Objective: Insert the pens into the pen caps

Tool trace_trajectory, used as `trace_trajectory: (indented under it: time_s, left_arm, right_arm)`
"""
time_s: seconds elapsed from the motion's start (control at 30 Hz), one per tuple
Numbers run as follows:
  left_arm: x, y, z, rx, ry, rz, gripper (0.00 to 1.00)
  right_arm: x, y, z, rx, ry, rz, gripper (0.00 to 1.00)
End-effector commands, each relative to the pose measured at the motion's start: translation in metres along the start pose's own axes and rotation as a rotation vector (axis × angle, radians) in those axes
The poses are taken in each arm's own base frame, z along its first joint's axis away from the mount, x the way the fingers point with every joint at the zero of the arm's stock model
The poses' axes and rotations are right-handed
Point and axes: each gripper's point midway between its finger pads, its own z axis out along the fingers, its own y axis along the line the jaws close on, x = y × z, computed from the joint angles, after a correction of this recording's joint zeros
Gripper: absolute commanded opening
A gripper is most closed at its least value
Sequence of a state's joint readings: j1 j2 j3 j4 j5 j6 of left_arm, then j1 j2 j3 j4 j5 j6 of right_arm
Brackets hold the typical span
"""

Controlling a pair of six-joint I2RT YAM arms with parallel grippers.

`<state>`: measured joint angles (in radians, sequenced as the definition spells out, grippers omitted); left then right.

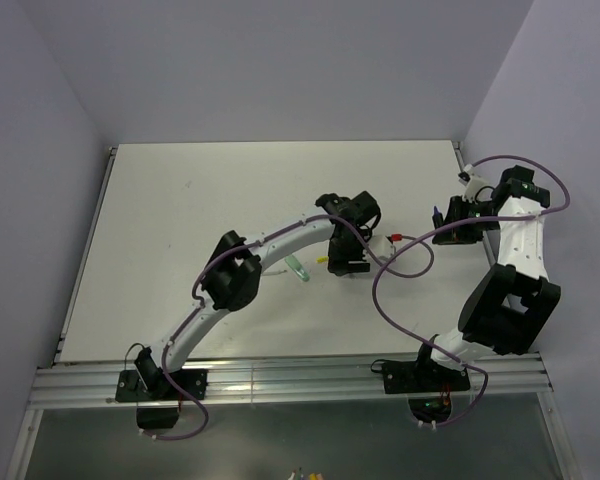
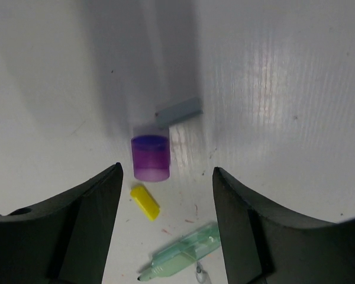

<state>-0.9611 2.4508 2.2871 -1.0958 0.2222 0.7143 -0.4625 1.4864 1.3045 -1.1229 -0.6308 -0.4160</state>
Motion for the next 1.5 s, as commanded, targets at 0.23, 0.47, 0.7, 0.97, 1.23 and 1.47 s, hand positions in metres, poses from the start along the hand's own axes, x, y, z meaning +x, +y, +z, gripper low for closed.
trace_trajectory:
  time_s: [0.23, 0.47, 0.7, 0.97, 1.23, 1.47]
  left_arm:
    - [-0.004, 0.024, 0.019, -0.097, 0.037, 0.126, 0.67]
    - [0.002, 0.027, 0.033, -0.079, 0.031, 0.138, 0.57]
    - [0.007, 0.020, 0.042, -0.009, 0.005, 0.152, 0.41]
    - [0.012, -0.002, 0.053, 0.118, -0.025, 0.143, 0.26]
    - [0.007, -0.009, 0.026, 0.127, -0.063, 0.153, 0.17]
    - [0.020, -0.022, 0.016, 0.180, -0.040, 0.090, 0.18]
  right_arm:
    - [-0.006, 0.012, -0.020, -0.025, -0.045, -0.059, 0.00]
    - [-0.006, 0.007, -0.021, -0.036, -0.037, -0.051, 0.00]
    - [-0.013, 0.006, -0.021, -0.060, -0.036, -0.036, 0.00]
    - [-0.018, 0.008, -0.019, -0.102, -0.024, -0.012, 0.00]
    - [-0.033, 0.022, -0.019, -0.127, -0.032, -0.033, 0.00]
    - [-0.044, 0.037, -0.014, -0.143, -0.022, -0.067, 0.00]
